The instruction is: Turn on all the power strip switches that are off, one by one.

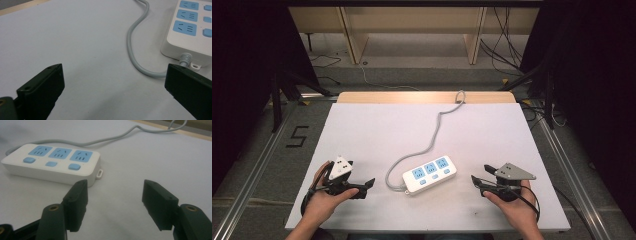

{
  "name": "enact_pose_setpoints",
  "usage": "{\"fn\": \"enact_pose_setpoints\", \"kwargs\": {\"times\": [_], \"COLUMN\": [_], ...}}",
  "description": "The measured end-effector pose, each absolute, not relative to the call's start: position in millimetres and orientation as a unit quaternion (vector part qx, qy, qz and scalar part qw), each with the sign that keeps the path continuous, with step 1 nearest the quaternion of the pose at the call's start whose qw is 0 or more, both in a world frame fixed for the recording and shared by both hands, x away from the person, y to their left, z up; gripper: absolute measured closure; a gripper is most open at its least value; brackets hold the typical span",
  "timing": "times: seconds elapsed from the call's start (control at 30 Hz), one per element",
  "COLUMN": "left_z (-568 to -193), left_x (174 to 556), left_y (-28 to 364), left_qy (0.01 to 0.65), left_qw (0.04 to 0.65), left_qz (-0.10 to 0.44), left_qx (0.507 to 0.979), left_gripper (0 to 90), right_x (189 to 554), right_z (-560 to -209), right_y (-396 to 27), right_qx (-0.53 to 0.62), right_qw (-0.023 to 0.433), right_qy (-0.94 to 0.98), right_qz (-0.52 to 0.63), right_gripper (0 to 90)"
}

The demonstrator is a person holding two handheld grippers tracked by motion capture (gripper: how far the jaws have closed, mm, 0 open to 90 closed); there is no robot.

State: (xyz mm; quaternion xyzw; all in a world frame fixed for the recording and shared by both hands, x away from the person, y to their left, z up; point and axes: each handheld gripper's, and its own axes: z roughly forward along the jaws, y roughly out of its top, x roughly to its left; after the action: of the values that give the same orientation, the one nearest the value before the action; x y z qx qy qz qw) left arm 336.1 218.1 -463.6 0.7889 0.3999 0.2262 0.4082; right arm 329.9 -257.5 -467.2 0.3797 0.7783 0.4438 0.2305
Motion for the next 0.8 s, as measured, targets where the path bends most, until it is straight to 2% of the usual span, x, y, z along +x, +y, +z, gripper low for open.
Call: {"fn": "enact_pose_setpoints", "kwargs": {"times": [0.1, 0.23, 0.43, 0.47, 0.5, 0.53, 0.63, 0.8], "left_z": [-463, -464, -463, -464, -464, -464, -464, -464], "left_x": [336, 335, 334, 334, 334, 333, 332, 333], "left_y": [218, 218, 216, 215, 215, 214, 214, 214], "left_qy": [0.399, 0.4, 0.396, 0.395, 0.394, 0.392, 0.39, 0.393], "left_qw": [0.408, 0.411, 0.417, 0.415, 0.415, 0.413, 0.414, 0.413], "left_qz": [0.228, 0.229, 0.229, 0.229, 0.227, 0.227, 0.228, 0.231], "left_qx": [0.789, 0.786, 0.785, 0.787, 0.788, 0.79, 0.79, 0.788], "left_gripper": [2.3, 3.1, 6.0, 6.0, 6.0, 6.1, 6.1, 7.0], "right_x": [330, 329, 329, 329, 330, 330, 331, 334], "right_z": [-466, -463, -456, -456, -453, -452, -449, -444], "right_y": [-257, -256, -253, -253, -252, -252, -252, -246], "right_qx": [0.374, 0.368, 0.37, 0.37, 0.37, 0.37, 0.373, 0.376], "right_qw": [0.234, 0.236, 0.235, 0.235, 0.238, 0.236, 0.231, 0.215], "right_qy": [0.781, 0.785, 0.794, 0.794, 0.799, 0.8, 0.802, 0.807], "right_qz": [0.442, 0.438, 0.421, 0.421, 0.411, 0.409, 0.404, 0.402], "right_gripper": [41.9, 53.0, 78.2, 78.2, 84.4, 86.7, 90.0, 90.0]}}
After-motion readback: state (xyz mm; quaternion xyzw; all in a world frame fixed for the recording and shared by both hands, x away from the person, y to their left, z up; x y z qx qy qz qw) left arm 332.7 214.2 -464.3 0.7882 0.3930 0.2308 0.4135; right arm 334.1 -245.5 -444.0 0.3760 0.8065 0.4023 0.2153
